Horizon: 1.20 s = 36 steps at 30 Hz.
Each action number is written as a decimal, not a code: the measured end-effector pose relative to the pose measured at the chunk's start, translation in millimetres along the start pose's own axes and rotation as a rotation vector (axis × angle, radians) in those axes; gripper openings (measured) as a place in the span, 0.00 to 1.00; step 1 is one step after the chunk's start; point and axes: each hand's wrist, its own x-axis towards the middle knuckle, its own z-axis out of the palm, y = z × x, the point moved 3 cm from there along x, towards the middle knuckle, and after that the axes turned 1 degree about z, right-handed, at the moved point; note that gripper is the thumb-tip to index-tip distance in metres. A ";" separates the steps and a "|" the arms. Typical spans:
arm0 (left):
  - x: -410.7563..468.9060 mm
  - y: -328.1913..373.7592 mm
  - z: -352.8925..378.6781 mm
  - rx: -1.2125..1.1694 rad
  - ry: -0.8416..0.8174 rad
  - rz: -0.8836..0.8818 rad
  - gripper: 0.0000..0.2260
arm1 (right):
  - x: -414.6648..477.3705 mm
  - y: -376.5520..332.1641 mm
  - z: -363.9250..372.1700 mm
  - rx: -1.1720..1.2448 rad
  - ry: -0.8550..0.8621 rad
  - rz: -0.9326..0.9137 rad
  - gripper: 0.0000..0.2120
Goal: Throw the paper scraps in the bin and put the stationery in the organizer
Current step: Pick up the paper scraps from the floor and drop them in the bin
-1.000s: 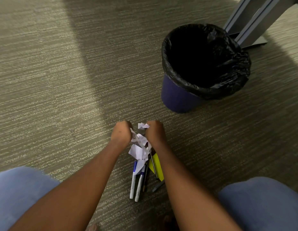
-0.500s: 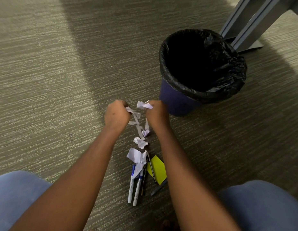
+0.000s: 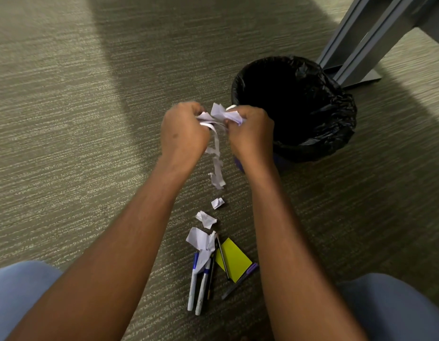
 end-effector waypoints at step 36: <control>68.0 111.2 82.7 -0.081 -0.207 0.390 0.24 | 94.8 49.7 -70.7 -0.011 0.248 0.123 0.16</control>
